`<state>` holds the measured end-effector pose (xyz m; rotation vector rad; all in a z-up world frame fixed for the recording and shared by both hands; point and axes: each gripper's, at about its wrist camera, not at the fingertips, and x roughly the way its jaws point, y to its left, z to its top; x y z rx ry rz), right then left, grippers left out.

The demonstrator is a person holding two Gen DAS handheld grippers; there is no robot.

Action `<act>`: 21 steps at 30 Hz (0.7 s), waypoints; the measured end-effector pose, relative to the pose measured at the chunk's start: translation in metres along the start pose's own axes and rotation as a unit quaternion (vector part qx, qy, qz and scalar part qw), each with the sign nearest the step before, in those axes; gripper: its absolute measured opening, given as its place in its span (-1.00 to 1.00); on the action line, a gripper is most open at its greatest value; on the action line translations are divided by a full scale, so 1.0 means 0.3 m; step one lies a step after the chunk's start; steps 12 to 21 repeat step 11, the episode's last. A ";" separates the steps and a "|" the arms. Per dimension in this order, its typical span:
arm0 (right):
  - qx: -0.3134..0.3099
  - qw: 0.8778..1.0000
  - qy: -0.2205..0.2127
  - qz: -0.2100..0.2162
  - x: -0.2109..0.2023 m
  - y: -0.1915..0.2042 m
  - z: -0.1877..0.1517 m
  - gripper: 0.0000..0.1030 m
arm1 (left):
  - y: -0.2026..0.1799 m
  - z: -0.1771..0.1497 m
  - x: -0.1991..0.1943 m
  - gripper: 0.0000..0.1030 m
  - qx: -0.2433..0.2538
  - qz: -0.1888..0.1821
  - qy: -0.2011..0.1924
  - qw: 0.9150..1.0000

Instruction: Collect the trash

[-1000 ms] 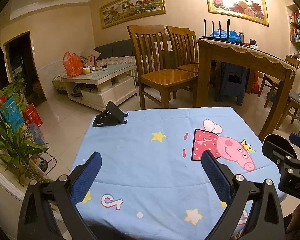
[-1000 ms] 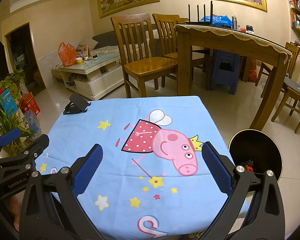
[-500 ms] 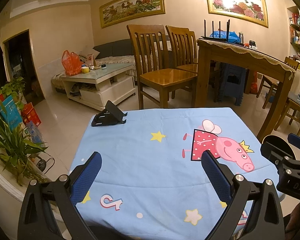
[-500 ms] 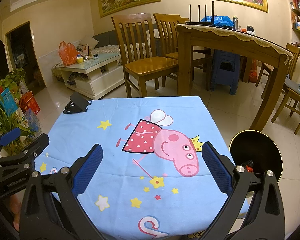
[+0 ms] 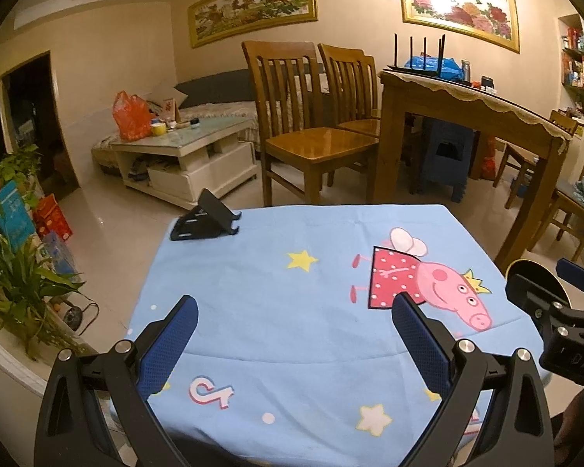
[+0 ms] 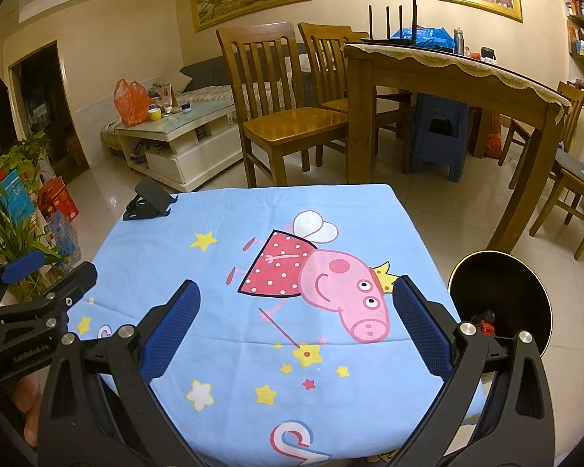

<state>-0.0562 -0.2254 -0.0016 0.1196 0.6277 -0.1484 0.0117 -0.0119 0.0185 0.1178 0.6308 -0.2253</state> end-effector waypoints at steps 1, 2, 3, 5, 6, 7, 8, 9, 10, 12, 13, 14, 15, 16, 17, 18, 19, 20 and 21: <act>0.000 1.000 0.001 0.001 0.002 -0.001 -0.002 0.89 | 0.001 0.002 -0.001 0.87 0.000 0.002 -0.002 1.000; -0.001 1.000 0.001 0.001 0.003 0.001 -0.005 0.89 | 0.001 0.003 -0.003 0.87 0.002 0.005 -0.003 1.000; -0.001 1.000 0.002 0.002 0.004 0.005 -0.009 0.89 | 0.000 0.002 -0.004 0.87 0.004 0.009 -0.004 1.000; -0.002 1.000 0.003 0.003 0.009 0.000 -0.004 0.89 | -0.003 0.000 0.000 0.87 0.009 0.020 -0.004 1.000; -0.002 1.000 0.004 0.003 0.008 0.002 -0.007 0.89 | -0.003 -0.002 0.002 0.87 0.010 0.025 -0.003 1.000; -0.002 1.000 0.004 0.003 0.007 0.002 -0.007 0.89 | -0.003 -0.003 0.003 0.87 0.011 0.028 -0.003 1.000; -0.002 1.000 0.004 0.003 0.006 0.004 -0.009 0.89 | -0.002 -0.004 0.004 0.87 0.012 0.029 -0.003 0.999; -0.002 1.000 0.004 0.003 0.008 0.001 -0.004 0.89 | -0.002 -0.005 0.004 0.87 0.012 0.029 -0.002 1.000; -0.002 1.000 0.004 0.003 0.007 0.003 -0.007 0.89 | -0.002 -0.005 0.004 0.87 0.012 0.029 -0.003 1.000; -0.002 1.000 0.004 0.003 0.007 0.003 -0.007 0.89 | -0.003 -0.006 0.003 0.87 0.013 0.030 -0.004 0.999; -0.002 1.000 0.004 0.003 0.007 0.003 -0.007 0.89 | -0.003 -0.006 0.003 0.87 0.013 0.030 -0.004 0.999; -0.002 1.000 0.004 0.003 0.007 0.003 -0.007 0.89 | -0.003 -0.006 0.003 0.87 0.013 0.030 -0.004 0.999; -0.002 1.000 0.004 0.003 0.007 0.003 -0.007 0.89 | -0.003 -0.006 0.003 0.87 0.013 0.030 -0.004 0.999; -0.002 1.000 0.004 0.003 0.007 0.003 -0.007 0.89 | -0.003 -0.006 0.003 0.87 0.013 0.030 -0.004 0.999; -0.002 1.000 0.004 0.003 0.007 0.003 -0.007 0.89 | -0.003 -0.006 0.003 0.87 0.013 0.030 -0.004 0.999; -0.002 1.000 0.004 0.003 0.007 0.003 -0.007 0.89 | -0.003 -0.006 0.003 0.87 0.013 0.030 -0.004 0.999; -0.002 1.000 0.004 0.003 0.007 0.003 -0.007 0.89 | -0.003 -0.006 0.003 0.87 0.013 0.030 -0.004 0.999; -0.002 1.000 0.004 0.003 0.007 0.003 -0.007 0.89 | -0.003 -0.006 0.003 0.87 0.013 0.030 -0.004 0.999; -0.002 1.000 0.004 0.003 0.007 0.003 -0.007 0.89 | -0.003 -0.006 0.003 0.87 0.013 0.030 -0.004 0.999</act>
